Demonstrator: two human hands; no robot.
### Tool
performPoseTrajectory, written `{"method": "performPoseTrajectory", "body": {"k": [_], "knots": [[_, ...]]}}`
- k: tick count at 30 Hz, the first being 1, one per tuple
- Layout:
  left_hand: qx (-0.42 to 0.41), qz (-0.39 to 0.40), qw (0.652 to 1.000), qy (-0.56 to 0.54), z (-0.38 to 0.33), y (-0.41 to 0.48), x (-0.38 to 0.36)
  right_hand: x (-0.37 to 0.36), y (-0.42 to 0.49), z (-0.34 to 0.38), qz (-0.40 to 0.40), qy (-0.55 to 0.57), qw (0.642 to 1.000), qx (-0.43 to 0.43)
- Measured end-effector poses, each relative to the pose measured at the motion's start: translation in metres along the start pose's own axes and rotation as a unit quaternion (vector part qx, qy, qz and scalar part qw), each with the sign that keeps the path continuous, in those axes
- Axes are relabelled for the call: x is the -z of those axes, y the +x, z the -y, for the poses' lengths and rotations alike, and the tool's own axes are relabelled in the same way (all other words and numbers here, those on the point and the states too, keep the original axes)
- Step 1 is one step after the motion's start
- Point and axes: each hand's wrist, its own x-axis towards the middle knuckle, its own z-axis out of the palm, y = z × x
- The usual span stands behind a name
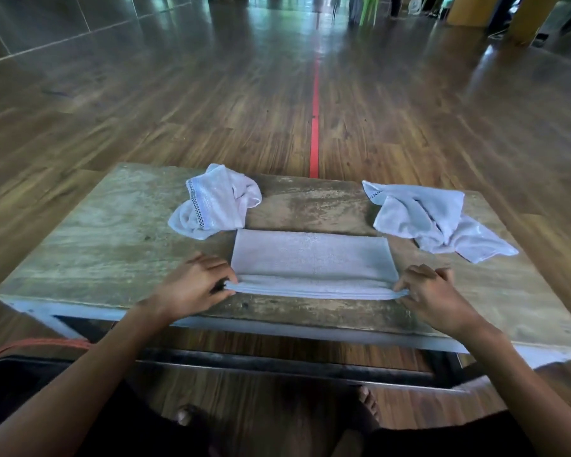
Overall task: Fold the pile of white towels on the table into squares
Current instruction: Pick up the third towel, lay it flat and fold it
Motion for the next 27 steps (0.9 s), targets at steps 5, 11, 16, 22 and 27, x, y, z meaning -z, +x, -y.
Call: {"method": "performPoseTrajectory", "body": {"k": [5,11,16,22,27], "knots": [[0.034,0.015,0.999,0.006,-0.02,-0.013,0.002,-0.009,-0.023,0.005,-0.025,0.045,0.999,-0.002],[0.088,0.016,0.995,0.033,-0.038,-0.028,0.003,-0.011,-0.042,0.018,-0.018,0.034,0.999,-0.037],[0.134,-0.01,0.989,0.056,-0.058,-0.036,0.008,-0.005,-0.054,0.033,-0.026,-0.003,0.997,-0.071],[0.112,-0.027,0.992,0.043,-0.104,-0.007,-0.005,-0.01,-0.034,0.079,-0.107,-0.02,0.994,-0.002],[0.133,0.057,0.988,0.056,-0.135,0.012,-0.032,-0.041,-0.018,0.123,-0.019,-0.027,0.998,0.062]]}}
